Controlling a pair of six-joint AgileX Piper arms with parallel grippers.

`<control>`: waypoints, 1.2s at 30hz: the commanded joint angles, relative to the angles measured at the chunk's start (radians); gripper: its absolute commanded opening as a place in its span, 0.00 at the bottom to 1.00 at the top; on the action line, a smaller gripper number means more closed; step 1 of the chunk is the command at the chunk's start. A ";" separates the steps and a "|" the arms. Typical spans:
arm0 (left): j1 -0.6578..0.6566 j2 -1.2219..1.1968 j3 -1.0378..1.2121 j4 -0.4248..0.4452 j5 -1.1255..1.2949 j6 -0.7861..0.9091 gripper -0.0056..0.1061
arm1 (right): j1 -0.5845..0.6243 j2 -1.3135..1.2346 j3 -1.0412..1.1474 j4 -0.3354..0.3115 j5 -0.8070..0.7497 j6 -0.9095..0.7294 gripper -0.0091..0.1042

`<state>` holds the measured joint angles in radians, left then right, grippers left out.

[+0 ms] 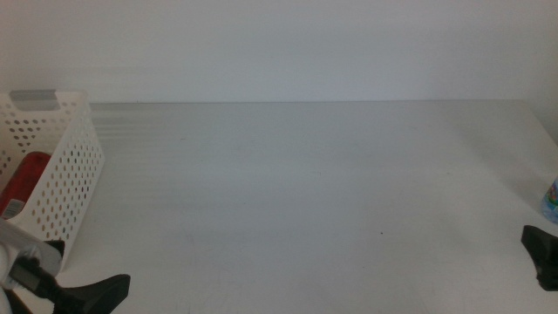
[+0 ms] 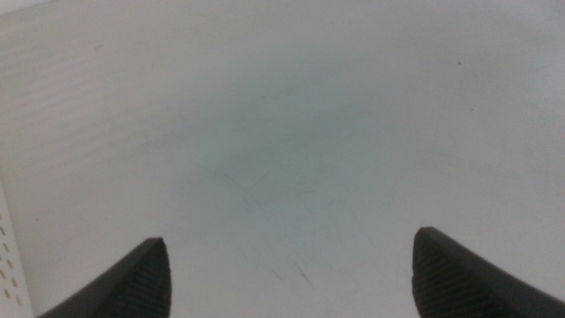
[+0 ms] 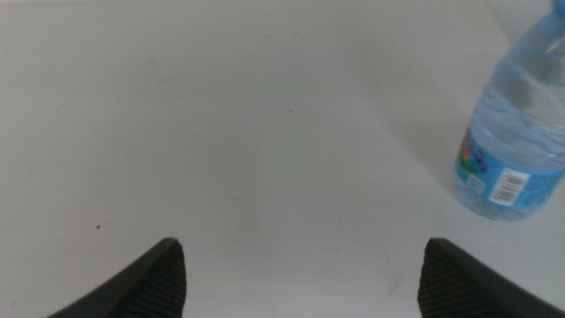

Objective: Use arms to grab the bottles and put them into the dustbin to the left of the table.

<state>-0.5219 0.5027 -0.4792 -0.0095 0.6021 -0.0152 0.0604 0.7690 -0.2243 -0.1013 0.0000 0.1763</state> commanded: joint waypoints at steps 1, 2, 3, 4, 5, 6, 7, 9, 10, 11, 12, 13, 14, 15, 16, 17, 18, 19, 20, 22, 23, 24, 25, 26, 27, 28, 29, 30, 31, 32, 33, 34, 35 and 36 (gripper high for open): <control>-0.004 0.003 -0.030 -0.004 -0.067 -0.011 0.86 | -0.006 0.055 -0.002 -0.007 -0.187 -0.002 0.75; -0.004 0.003 -0.030 -0.004 -0.067 -0.011 0.86 | -0.006 0.072 0.008 -0.007 -0.221 -0.003 0.74; -0.004 0.003 -0.030 -0.004 -0.067 -0.011 0.86 | -0.006 0.092 0.021 -0.007 -0.269 -0.007 0.73; -0.004 0.003 -0.030 -0.004 -0.067 -0.011 0.86 | -0.006 0.112 0.037 -0.007 -0.320 -0.010 0.72; -0.004 0.003 -0.030 -0.004 -0.067 -0.011 0.86 | -0.006 0.126 0.051 -0.006 -0.362 -0.016 0.71; -0.004 0.003 -0.030 -0.004 -0.067 -0.011 0.86 | -0.006 0.146 0.072 -0.006 -0.425 -0.026 0.70; -0.004 0.003 -0.030 -0.004 -0.067 -0.011 0.86 | -0.006 0.164 0.096 -0.003 -0.494 -0.042 0.69; -0.004 0.003 -0.030 -0.004 -0.067 -0.011 0.86 | -0.006 0.199 0.146 0.032 -0.639 -0.093 0.66; -0.004 0.003 -0.030 -0.004 -0.067 -0.011 0.86 | -0.006 0.219 0.172 0.062 -0.712 -0.126 0.64; -0.004 0.003 -0.030 -0.004 -0.067 -0.011 0.86 | -0.006 0.240 0.192 0.091 -0.766 -0.163 0.63; -0.004 0.003 -0.030 -0.004 -0.067 -0.011 0.86 | -0.006 0.260 0.216 0.128 -0.831 -0.199 0.62; -0.004 0.003 -0.030 -0.004 -0.067 -0.011 0.86 | -0.006 0.280 0.240 0.164 -0.893 -0.230 0.61; -0.004 0.003 -0.030 -0.004 -0.067 -0.011 0.86 | -0.006 0.295 0.250 0.194 -0.926 -0.248 0.61; -0.004 0.003 -0.030 -0.004 -0.065 -0.011 0.86 | -0.006 0.311 0.245 0.238 -0.918 -0.263 0.61; -0.004 0.003 -0.030 -0.004 -0.065 -0.011 0.86 | -0.006 0.326 0.245 0.268 -0.921 -0.272 0.61; -0.004 0.003 -0.030 -0.004 -0.065 -0.011 0.86 | -0.006 0.337 0.245 0.292 -0.922 -0.275 0.61; -0.004 0.003 -0.030 -0.004 -0.064 -0.011 0.86 | -0.006 0.351 0.245 0.313 -0.922 -0.279 0.61; -0.004 0.003 -0.030 -0.004 -0.064 -0.011 0.86 | -0.006 0.366 0.245 0.331 -0.924 -0.279 0.61; -0.004 0.003 -0.030 -0.004 -0.064 -0.011 0.86 | -0.006 0.383 0.245 0.343 -0.929 -0.279 0.61; -0.004 0.003 -0.030 -0.004 -0.064 -0.011 0.86 | -0.006 0.421 0.245 0.361 -0.960 -0.278 0.61; -0.004 0.003 -0.030 -0.004 -0.064 -0.011 0.86 | -0.006 0.439 0.245 0.364 -0.985 -0.278 0.62; -0.004 0.003 -0.030 -0.004 -0.064 -0.011 0.86 | -0.006 0.453 0.245 0.364 -1.007 -0.278 0.62; -0.004 0.003 -0.030 -0.004 -0.064 -0.011 0.86 | -0.006 0.470 0.245 0.364 -1.035 -0.277 0.63; -0.004 0.003 -0.030 -0.004 -0.064 -0.011 0.86 | -0.006 0.487 0.245 0.364 -1.061 -0.274 0.65; -0.004 0.003 -0.030 -0.004 -0.064 -0.011 0.86 | -0.006 0.501 0.245 0.365 -1.082 -0.274 0.67; -0.004 0.003 -0.030 -0.004 -0.064 -0.011 0.86 | -0.006 0.518 0.243 0.370 -1.103 -0.275 0.70; -0.004 0.003 -0.030 -0.004 -0.064 -0.011 0.86 | -0.006 0.538 0.241 0.382 -1.122 -0.275 0.73; -0.004 0.003 -0.030 -0.004 -0.064 -0.011 0.86 | -0.006 0.560 0.235 0.396 -1.141 -0.277 0.75; -0.004 0.003 -0.030 -0.004 -0.064 -0.011 0.86 | -0.006 0.583 0.227 0.413 -1.154 -0.278 0.78; -0.004 0.003 -0.030 -0.004 -0.064 -0.011 0.86 | -0.006 0.606 0.215 0.429 -1.162 -0.278 0.80; -0.004 0.003 -0.030 -0.004 -0.064 -0.011 0.86 | -0.006 0.622 0.204 0.443 -1.163 -0.278 0.83; -0.004 0.003 -0.030 -0.004 -0.064 -0.011 0.86 | -0.006 0.641 0.190 0.464 -1.163 -0.278 0.85; -0.004 0.003 -0.030 -0.004 -0.064 -0.011 0.86 | -0.006 0.657 0.176 0.482 -1.162 -0.278 0.87; -0.004 0.003 -0.030 -0.004 -0.064 -0.011 0.86 | -0.006 0.668 0.164 0.497 -1.161 -0.278 0.89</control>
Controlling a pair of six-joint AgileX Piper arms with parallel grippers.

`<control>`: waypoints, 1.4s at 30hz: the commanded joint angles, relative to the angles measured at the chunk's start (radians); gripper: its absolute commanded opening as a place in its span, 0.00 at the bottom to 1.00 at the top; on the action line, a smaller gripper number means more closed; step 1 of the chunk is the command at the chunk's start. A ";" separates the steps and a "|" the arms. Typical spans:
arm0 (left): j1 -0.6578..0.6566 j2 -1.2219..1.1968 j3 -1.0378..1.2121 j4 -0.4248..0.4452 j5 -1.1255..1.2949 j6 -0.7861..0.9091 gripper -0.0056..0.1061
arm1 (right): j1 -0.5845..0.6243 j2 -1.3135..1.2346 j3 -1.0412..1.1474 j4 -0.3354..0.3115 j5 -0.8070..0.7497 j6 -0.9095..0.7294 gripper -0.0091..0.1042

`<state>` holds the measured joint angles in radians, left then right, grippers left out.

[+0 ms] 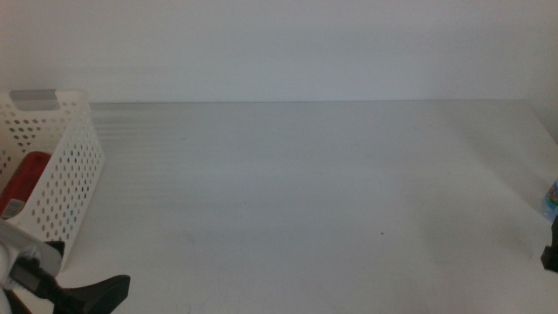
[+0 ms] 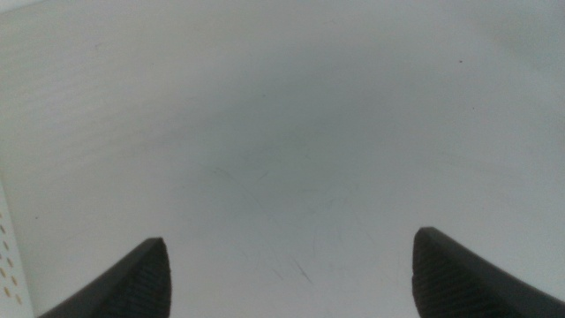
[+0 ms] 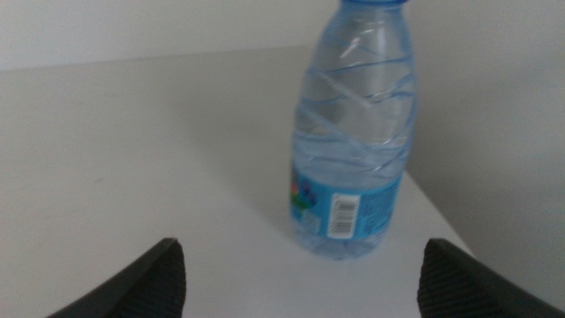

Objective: Use arms to grab the bottles and put them into the dustbin to the left of the table.

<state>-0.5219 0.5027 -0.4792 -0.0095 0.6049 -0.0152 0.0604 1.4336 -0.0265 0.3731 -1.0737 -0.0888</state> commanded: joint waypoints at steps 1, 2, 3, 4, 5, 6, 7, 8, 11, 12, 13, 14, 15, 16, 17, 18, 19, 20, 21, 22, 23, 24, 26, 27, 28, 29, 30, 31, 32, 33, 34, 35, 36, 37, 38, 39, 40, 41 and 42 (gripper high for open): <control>-0.004 0.003 -0.030 -0.004 -0.067 -0.011 0.86 | -0.006 0.017 -0.047 0.040 -0.087 -0.014 0.90; -0.004 0.003 -0.030 -0.004 -0.067 -0.011 0.86 | -0.006 0.030 -0.061 0.057 -0.087 -0.020 0.91; -0.004 0.003 -0.030 -0.004 -0.067 -0.011 0.86 | -0.006 0.040 -0.074 0.074 -0.087 -0.034 0.92; -0.004 0.003 -0.030 -0.004 -0.067 -0.011 0.86 | -0.006 0.053 -0.087 0.091 -0.087 -0.060 0.92; -0.004 0.003 -0.030 -0.004 -0.067 -0.011 0.86 | -0.006 0.066 -0.100 0.111 -0.087 -0.087 0.92; -0.004 0.003 -0.030 -0.004 -0.067 -0.011 0.86 | -0.006 0.080 -0.111 0.125 -0.087 -0.111 0.92; -0.004 0.003 -0.030 -0.004 -0.067 -0.011 0.86 | -0.006 0.093 -0.126 0.138 -0.087 -0.129 0.92; -0.004 0.003 -0.030 -0.004 -0.067 -0.011 0.86 | -0.006 0.106 -0.140 0.145 -0.087 -0.142 0.92; -0.004 0.003 -0.030 -0.004 -0.067 -0.011 0.86 | -0.006 0.144 -0.186 0.145 -0.087 -0.153 0.92; -0.004 0.003 -0.030 -0.004 -0.067 -0.011 0.86 | -0.006 0.154 -0.202 0.145 -0.087 -0.155 0.92; -0.004 0.003 -0.030 -0.004 -0.067 -0.011 0.86 | -0.013 0.167 -0.217 0.145 -0.087 -0.156 0.92; -0.004 0.003 -0.030 -0.004 -0.067 -0.011 0.86 | -0.023 0.179 -0.231 0.144 -0.086 -0.155 0.92; -0.004 0.003 -0.030 -0.004 -0.067 -0.011 0.86 | -0.032 0.190 -0.242 0.144 -0.086 -0.155 0.92; -0.004 0.003 -0.030 -0.004 -0.067 -0.011 0.86 | -0.047 0.200 -0.255 0.144 -0.085 -0.155 0.92; -0.004 0.003 -0.030 -0.004 -0.067 -0.011 0.86 | -0.062 0.209 -0.267 0.144 -0.084 -0.155 0.92; -0.004 0.003 -0.030 -0.004 -0.067 -0.011 0.86 | -0.077 0.217 -0.276 0.143 -0.083 -0.154 0.92; -0.004 0.003 -0.030 -0.004 -0.067 -0.011 0.86 | -0.089 0.224 -0.287 0.135 -0.079 -0.154 0.92; -0.004 0.003 -0.030 -0.004 -0.067 -0.011 0.86 | -0.099 0.232 -0.298 0.126 -0.078 -0.154 0.92; -0.004 0.003 -0.030 -0.004 -0.067 -0.011 0.86 | -0.107 0.237 -0.308 0.115 -0.075 -0.153 0.92; -0.004 0.003 -0.030 -0.004 -0.067 -0.011 0.86 | -0.113 0.245 -0.318 0.100 -0.075 -0.150 0.92; -0.004 0.003 -0.030 -0.004 -0.067 -0.011 0.86 | -0.120 0.251 -0.330 0.082 -0.073 -0.149 0.92; -0.004 0.003 -0.030 -0.004 -0.067 -0.011 0.86 | -0.126 0.257 -0.343 0.064 -0.073 -0.147 0.92; -0.004 0.003 -0.030 -0.004 -0.067 -0.011 0.86 | -0.145 0.273 -0.368 0.043 -0.073 -0.146 0.92; -0.004 0.003 -0.030 -0.004 -0.067 -0.011 0.86 | -0.152 0.280 -0.378 0.038 -0.073 -0.146 0.92; -0.004 0.003 -0.030 -0.004 -0.067 -0.011 0.86 | -0.163 0.289 -0.391 0.034 -0.073 -0.146 0.92; -0.004 0.003 -0.030 -0.004 -0.067 -0.011 0.86 | -0.171 0.300 -0.404 0.034 -0.073 -0.146 0.92; -0.004 0.003 -0.030 -0.004 -0.067 -0.011 0.86 | -0.178 0.309 -0.413 0.034 -0.073 -0.146 0.92; -0.004 0.003 -0.030 -0.004 -0.067 -0.011 0.86 | -0.184 0.322 -0.426 0.034 -0.073 -0.146 0.92; -0.004 0.003 -0.030 -0.004 -0.067 -0.011 0.86 | -0.185 0.335 -0.438 0.031 -0.073 -0.146 0.92; -0.004 0.003 -0.030 -0.004 -0.067 -0.011 0.86 | -0.185 0.345 -0.450 0.030 -0.073 -0.147 0.92; -0.004 0.003 -0.030 -0.004 -0.067 -0.011 0.86 | -0.185 0.358 -0.461 0.028 -0.072 -0.147 0.92; -0.004 0.003 -0.030 -0.004 -0.067 -0.011 0.86 | -0.185 0.370 -0.470 0.020 -0.072 -0.147 0.91; -0.004 0.003 -0.030 -0.004 -0.067 -0.011 0.86 | -0.185 0.382 -0.477 0.015 -0.072 -0.147 0.91; -0.004 0.003 -0.030 -0.004 -0.067 -0.011 0.86 | -0.185 0.395 -0.486 0.013 -0.072 -0.147 0.91; -0.004 0.003 -0.030 -0.004 -0.067 -0.011 0.86 | -0.185 0.406 -0.493 0.013 -0.072 -0.147 0.90; -0.004 0.003 -0.030 -0.004 -0.067 -0.011 0.86 | -0.185 0.414 -0.498 0.013 -0.073 -0.147 0.89; -0.004 0.003 -0.030 -0.004 -0.067 -0.011 0.86 | -0.185 0.422 -0.503 0.013 -0.073 -0.147 0.88; -0.004 0.003 -0.030 -0.004 -0.067 -0.011 0.86 | -0.185 0.426 -0.505 0.011 -0.075 -0.147 0.86; -0.004 0.003 -0.030 -0.004 -0.067 -0.011 0.86 | -0.185 0.429 -0.506 0.012 -0.076 -0.147 0.83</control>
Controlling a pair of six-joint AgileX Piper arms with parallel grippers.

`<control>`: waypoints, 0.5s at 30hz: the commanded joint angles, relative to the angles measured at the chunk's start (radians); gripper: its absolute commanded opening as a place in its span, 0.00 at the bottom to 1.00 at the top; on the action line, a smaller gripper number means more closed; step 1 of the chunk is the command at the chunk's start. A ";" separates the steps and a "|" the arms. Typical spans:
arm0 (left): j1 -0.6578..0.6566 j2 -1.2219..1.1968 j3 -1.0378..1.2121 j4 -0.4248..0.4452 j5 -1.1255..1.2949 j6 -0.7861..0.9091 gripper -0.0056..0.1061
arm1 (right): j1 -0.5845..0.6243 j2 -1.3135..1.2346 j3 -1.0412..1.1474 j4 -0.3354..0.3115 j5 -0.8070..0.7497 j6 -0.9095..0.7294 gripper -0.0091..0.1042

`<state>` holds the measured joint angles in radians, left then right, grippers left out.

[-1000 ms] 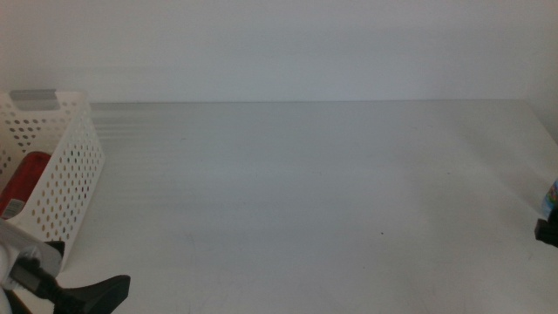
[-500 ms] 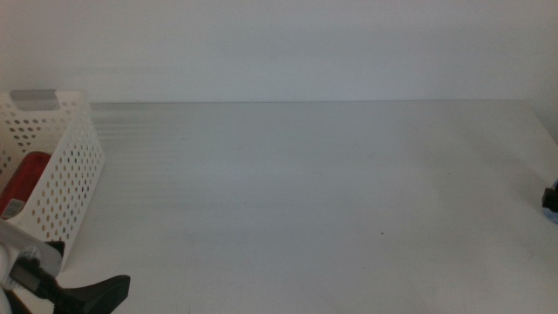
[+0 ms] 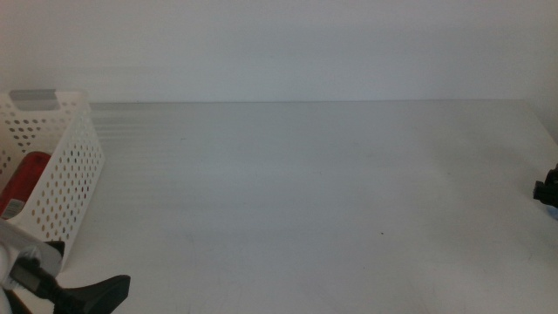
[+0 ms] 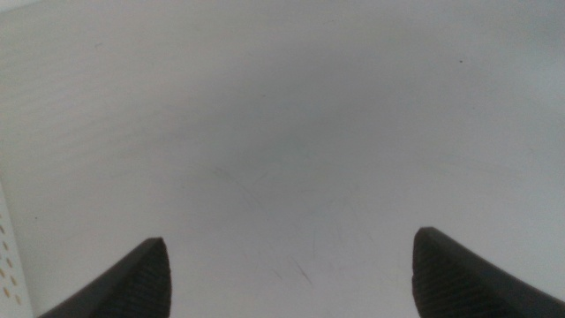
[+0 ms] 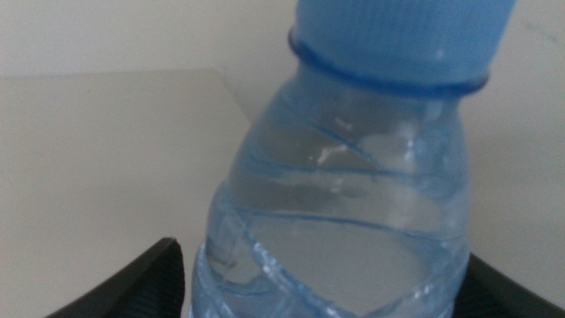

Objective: Use arms to grab the bottles and put them into the dustbin to the left of the table.

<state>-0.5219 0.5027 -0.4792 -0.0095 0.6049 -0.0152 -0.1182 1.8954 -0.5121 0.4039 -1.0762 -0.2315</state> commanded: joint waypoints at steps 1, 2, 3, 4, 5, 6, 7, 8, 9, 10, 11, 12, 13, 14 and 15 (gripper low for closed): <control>-0.004 0.003 -0.030 -0.004 -0.067 -0.011 0.86 | -0.007 -0.031 -0.020 -0.019 -0.074 -0.005 0.78; -0.004 0.003 -0.030 -0.004 -0.067 -0.011 0.86 | -0.007 -0.030 -0.020 -0.019 -0.074 -0.005 0.72; -0.004 0.003 -0.030 -0.004 -0.067 -0.011 0.86 | -0.007 -0.030 -0.020 -0.019 -0.074 -0.005 0.65; -0.004 0.003 -0.030 -0.004 -0.067 -0.011 0.86 | -0.007 -0.030 -0.020 -0.019 -0.074 -0.005 0.56; -0.004 0.003 -0.030 -0.004 -0.067 -0.011 0.86 | -0.007 -0.030 -0.020 -0.020 -0.074 -0.005 0.47; -0.004 0.003 -0.030 -0.004 -0.067 -0.011 0.86 | -0.007 -0.030 -0.019 -0.024 -0.077 -0.005 0.39; -0.004 0.003 -0.030 -0.004 -0.067 -0.011 0.86 | -0.005 -0.031 -0.019 -0.030 -0.078 -0.004 0.29; -0.004 0.003 -0.030 -0.004 -0.067 -0.011 0.86 | -0.003 -0.032 -0.019 -0.041 -0.078 0.003 0.19; -0.004 0.003 -0.030 -0.004 -0.067 -0.011 0.86 | 0.001 -0.036 -0.019 -0.059 -0.078 0.012 0.09; -0.004 0.003 -0.030 -0.004 -0.067 -0.011 0.86 | 0.008 -0.044 -0.019 -0.108 -0.078 0.028 0.08; -0.004 0.003 -0.030 -0.004 -0.067 -0.011 0.86 | 0.018 -0.057 -0.019 -0.171 -0.077 0.039 0.08; -0.004 0.003 -0.030 -0.004 -0.067 -0.011 0.86 | 0.031 -0.074 -0.019 -0.244 -0.076 0.046 0.08; -0.004 0.003 -0.030 -0.004 -0.067 -0.011 0.86 | 0.044 -0.094 -0.021 -0.302 -0.075 0.053 0.08; -0.004 0.003 -0.030 -0.004 -0.067 -0.011 0.86 | 0.065 -0.117 -0.028 -0.363 -0.065 0.067 0.08; -0.004 0.003 -0.030 -0.004 -0.067 -0.011 0.86 | 0.089 -0.141 -0.041 -0.404 -0.043 0.097 0.08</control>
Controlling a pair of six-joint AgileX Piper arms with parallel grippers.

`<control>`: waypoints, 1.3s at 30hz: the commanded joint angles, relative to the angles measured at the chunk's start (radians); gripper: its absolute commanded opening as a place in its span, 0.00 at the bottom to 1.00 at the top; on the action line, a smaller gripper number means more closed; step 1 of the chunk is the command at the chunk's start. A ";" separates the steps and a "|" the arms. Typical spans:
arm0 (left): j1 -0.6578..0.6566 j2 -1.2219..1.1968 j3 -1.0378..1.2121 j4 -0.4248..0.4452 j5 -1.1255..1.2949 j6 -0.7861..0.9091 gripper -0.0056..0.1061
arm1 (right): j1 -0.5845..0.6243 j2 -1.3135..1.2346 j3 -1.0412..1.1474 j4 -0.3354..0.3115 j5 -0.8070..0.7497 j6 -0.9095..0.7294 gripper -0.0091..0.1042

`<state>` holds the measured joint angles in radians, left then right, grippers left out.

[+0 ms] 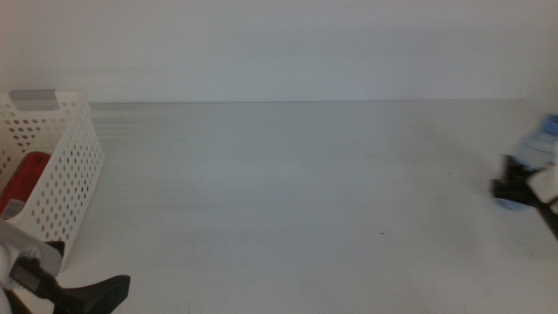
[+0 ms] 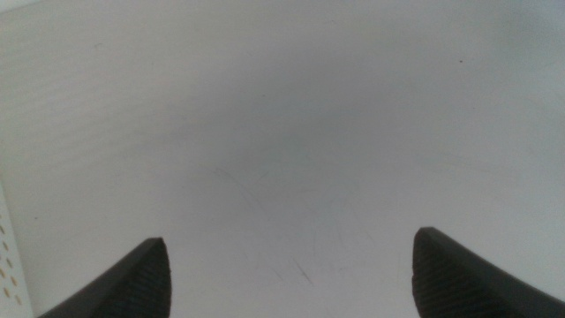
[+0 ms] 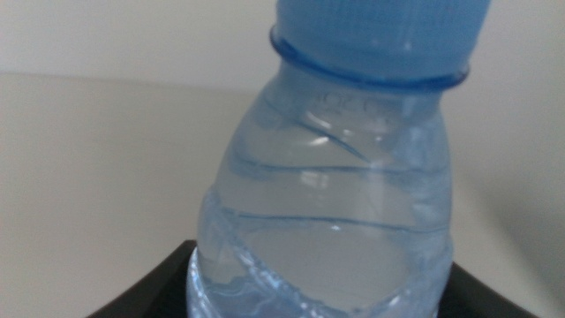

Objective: Use arms to grab the bottles and put them into the dustbin to the left of the table.

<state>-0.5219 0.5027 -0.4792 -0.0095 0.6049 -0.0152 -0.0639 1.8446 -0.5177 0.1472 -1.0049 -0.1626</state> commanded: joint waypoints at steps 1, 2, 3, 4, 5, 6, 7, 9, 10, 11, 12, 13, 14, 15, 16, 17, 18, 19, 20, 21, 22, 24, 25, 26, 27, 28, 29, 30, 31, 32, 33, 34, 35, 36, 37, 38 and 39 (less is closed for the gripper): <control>-0.004 0.003 -0.030 -0.004 -0.067 -0.011 0.86 | 0.057 -0.111 -0.048 -0.174 -0.086 0.054 0.08; -0.004 0.003 -0.030 -0.004 -0.067 -0.011 0.86 | 0.086 -0.133 -0.069 -0.197 -0.046 0.089 0.08; -0.004 0.003 -0.030 -0.004 -0.067 -0.011 0.86 | 0.117 -0.155 -0.093 -0.218 -0.002 0.124 0.08; -0.004 0.003 -0.030 -0.004 -0.067 -0.011 0.86 | 0.149 -0.171 -0.113 -0.239 0.032 0.151 0.08; -0.004 0.003 -0.030 -0.004 -0.067 -0.011 0.86 | 0.180 -0.188 -0.140 -0.270 0.073 0.181 0.08; -0.004 0.003 -0.030 -0.004 -0.067 -0.011 0.86 | 0.212 -0.203 -0.169 -0.305 0.110 0.214 0.08; -0.004 0.003 -0.030 -0.004 -0.067 -0.011 0.86 | 0.238 -0.211 -0.200 -0.347 0.146 0.242 0.08; -0.004 0.003 -0.030 -0.004 -0.067 -0.011 0.86 | 0.303 -0.217 -0.272 -0.439 0.216 0.315 0.08; -0.004 0.003 -0.030 -0.004 -0.067 -0.011 0.86 | 0.329 -0.215 -0.303 -0.478 0.243 0.357 0.08; -0.004 0.003 -0.030 -0.004 -0.067 -0.011 0.86 | 0.361 -0.210 -0.342 -0.525 0.273 0.403 0.08; -0.004 0.003 -0.030 -0.004 -0.067 -0.011 0.86 | 0.396 -0.203 -0.379 -0.568 0.295 0.451 0.08; -0.004 0.003 -0.030 -0.004 -0.067 -0.011 0.86 | 0.429 -0.194 -0.408 -0.599 0.308 0.489 0.08; -0.004 0.003 -0.030 -0.004 -0.067 -0.011 0.86 | 0.463 -0.182 -0.442 -0.635 0.320 0.533 0.08; -0.004 0.003 -0.030 -0.004 -0.067 -0.011 0.86 | 0.494 -0.166 -0.475 -0.668 0.327 0.569 0.08; -0.004 0.003 -0.030 -0.004 -0.067 -0.011 0.86 | 0.516 -0.153 -0.501 -0.698 0.329 0.589 0.08; -0.004 0.003 -0.030 -0.004 -0.067 -0.011 0.86 | 0.542 -0.135 -0.522 -0.724 0.334 0.605 0.08; -0.004 0.003 -0.030 -0.004 -0.067 -0.011 0.86 | 0.566 -0.118 -0.537 -0.740 0.340 0.612 0.08; -0.004 0.003 -0.030 -0.004 -0.067 -0.011 0.86 | 0.584 -0.102 -0.545 -0.746 0.349 0.615 0.08; -0.004 0.003 -0.030 -0.004 -0.067 -0.011 0.86 | 0.606 -0.087 -0.550 -0.748 0.356 0.615 0.08; -0.004 0.003 -0.030 -0.004 -0.067 -0.011 0.86 | 0.626 -0.075 -0.550 -0.749 0.356 0.616 0.08; -0.004 0.003 -0.030 -0.004 -0.067 -0.011 0.86 | 0.645 -0.067 -0.550 -0.754 0.360 0.620 0.08; -0.004 0.003 -0.030 -0.004 -0.067 -0.011 0.86 | 0.685 -0.057 -0.549 -0.786 0.390 0.644 0.08; -0.004 0.003 -0.030 -0.004 -0.067 -0.011 0.86 | 0.701 -0.057 -0.549 -0.807 0.409 0.656 0.08; -0.004 0.003 -0.030 -0.004 -0.067 -0.011 0.86 | 0.720 -0.056 -0.549 -0.835 0.422 0.668 0.08; -0.004 0.003 -0.030 -0.004 -0.067 -0.011 0.86 | 0.739 -0.056 -0.549 -0.868 0.431 0.679 0.08; -0.004 0.003 -0.030 -0.004 -0.067 -0.011 0.86 | 0.750 -0.056 -0.549 -0.891 0.433 0.695 0.08; -0.004 0.003 -0.030 -0.004 -0.067 -0.011 0.86 | 0.763 -0.056 -0.549 -0.921 0.436 0.720 0.08; -0.004 0.003 -0.030 -0.004 -0.067 -0.011 0.86 | 0.775 -0.056 -0.548 -0.949 0.446 0.752 0.08; -0.004 0.003 -0.030 -0.004 -0.067 -0.011 0.86 | 0.788 -0.056 -0.545 -0.969 0.455 0.779 0.08; -0.004 0.003 -0.030 -0.004 -0.067 -0.011 0.86 | 0.799 -0.056 -0.537 -0.988 0.457 0.808 0.08; -0.004 0.003 -0.030 -0.004 -0.067 -0.011 0.86 | 0.811 -0.056 -0.525 -0.999 0.453 0.827 0.08; -0.004 0.003 -0.030 -0.004 -0.067 -0.011 0.86 | 0.820 -0.056 -0.514 -1.004 0.451 0.831 0.08; -0.004 0.003 -0.030 -0.004 -0.067 -0.011 0.86 | 0.827 -0.056 -0.499 -1.004 0.449 0.826 0.08; -0.004 0.003 -0.030 -0.004 -0.067 -0.011 0.86 | 0.830 -0.056 -0.488 -1.002 0.448 0.820 0.08; -0.004 0.003 -0.030 -0.004 -0.067 -0.011 0.86 | 0.830 -0.055 -0.477 -1.002 0.445 0.818 0.08; -0.004 0.003 -0.030 -0.004 -0.067 -0.011 0.86 | 0.830 -0.054 -0.469 -0.992 0.444 0.813 0.08; -0.004 0.003 -0.030 -0.004 -0.067 -0.011 0.86 | 0.830 -0.050 -0.462 -0.982 0.443 0.804 0.08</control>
<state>-0.5219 0.5027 -0.4792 -0.0095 0.6049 -0.0143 0.7676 1.8561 -0.9618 -0.8714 -0.4661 0.6545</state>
